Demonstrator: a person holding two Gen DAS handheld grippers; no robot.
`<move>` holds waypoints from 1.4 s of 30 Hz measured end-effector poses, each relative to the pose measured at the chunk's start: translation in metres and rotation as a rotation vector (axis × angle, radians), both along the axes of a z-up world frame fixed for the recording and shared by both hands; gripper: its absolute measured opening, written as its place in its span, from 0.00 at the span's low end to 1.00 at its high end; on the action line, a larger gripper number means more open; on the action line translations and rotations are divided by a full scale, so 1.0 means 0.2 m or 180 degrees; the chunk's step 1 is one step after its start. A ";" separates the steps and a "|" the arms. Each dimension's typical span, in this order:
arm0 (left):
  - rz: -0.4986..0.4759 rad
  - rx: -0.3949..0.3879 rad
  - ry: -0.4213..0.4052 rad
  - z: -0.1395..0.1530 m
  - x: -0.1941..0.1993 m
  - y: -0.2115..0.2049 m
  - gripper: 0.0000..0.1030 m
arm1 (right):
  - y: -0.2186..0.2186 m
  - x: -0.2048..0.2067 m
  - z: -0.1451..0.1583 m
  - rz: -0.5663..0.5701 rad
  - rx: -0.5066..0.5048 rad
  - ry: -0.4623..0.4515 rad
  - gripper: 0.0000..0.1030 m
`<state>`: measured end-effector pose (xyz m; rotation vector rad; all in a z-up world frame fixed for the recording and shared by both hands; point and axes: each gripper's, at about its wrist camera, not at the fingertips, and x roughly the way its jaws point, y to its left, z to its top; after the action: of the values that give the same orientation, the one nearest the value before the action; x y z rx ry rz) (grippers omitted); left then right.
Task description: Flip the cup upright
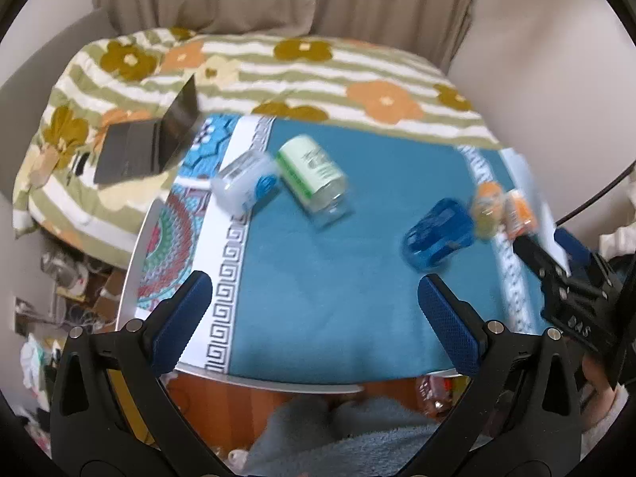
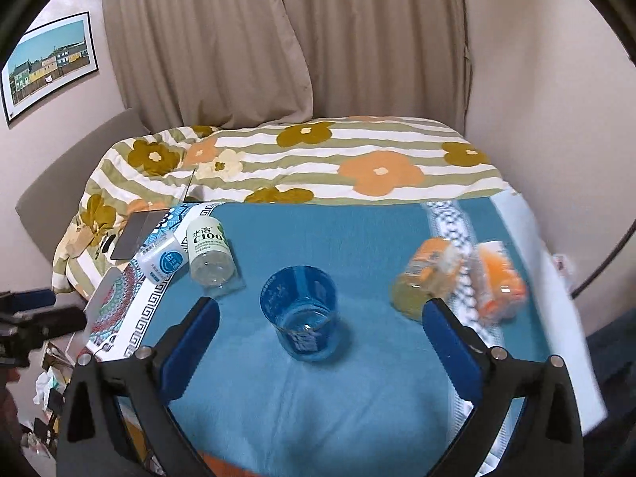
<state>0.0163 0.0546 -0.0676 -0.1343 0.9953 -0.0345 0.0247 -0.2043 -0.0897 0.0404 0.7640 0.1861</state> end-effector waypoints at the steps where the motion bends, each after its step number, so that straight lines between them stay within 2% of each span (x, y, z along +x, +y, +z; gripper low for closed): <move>1: -0.0018 -0.0012 -0.0036 0.03 -0.01 -0.02 1.00 | -0.02 -0.02 0.03 0.0007 -0.0008 0.0015 0.99; 7: -0.0158 0.0141 -0.0228 0.15 -0.09 -0.17 1.00 | -0.14 -0.15 0.19 -0.0092 -0.0144 0.0106 0.99; 12: -0.0165 0.0189 -0.0350 0.17 -0.16 -0.25 1.00 | -0.22 -0.22 0.25 -0.0216 -0.0255 0.0189 0.99; 26: -0.0164 0.0282 -0.0492 0.21 -0.21 -0.35 1.00 | -0.33 -0.27 0.30 -0.0371 -0.0250 0.0203 0.99; 42: -0.0139 0.0311 -0.0552 0.24 -0.20 -0.38 1.00 | -0.34 -0.26 0.31 -0.0385 -0.0224 0.0188 0.99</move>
<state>-0.0246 -0.0210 -0.0197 -0.0196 0.8250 -0.0367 -0.0269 -0.2729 -0.0267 0.0255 0.8238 0.0432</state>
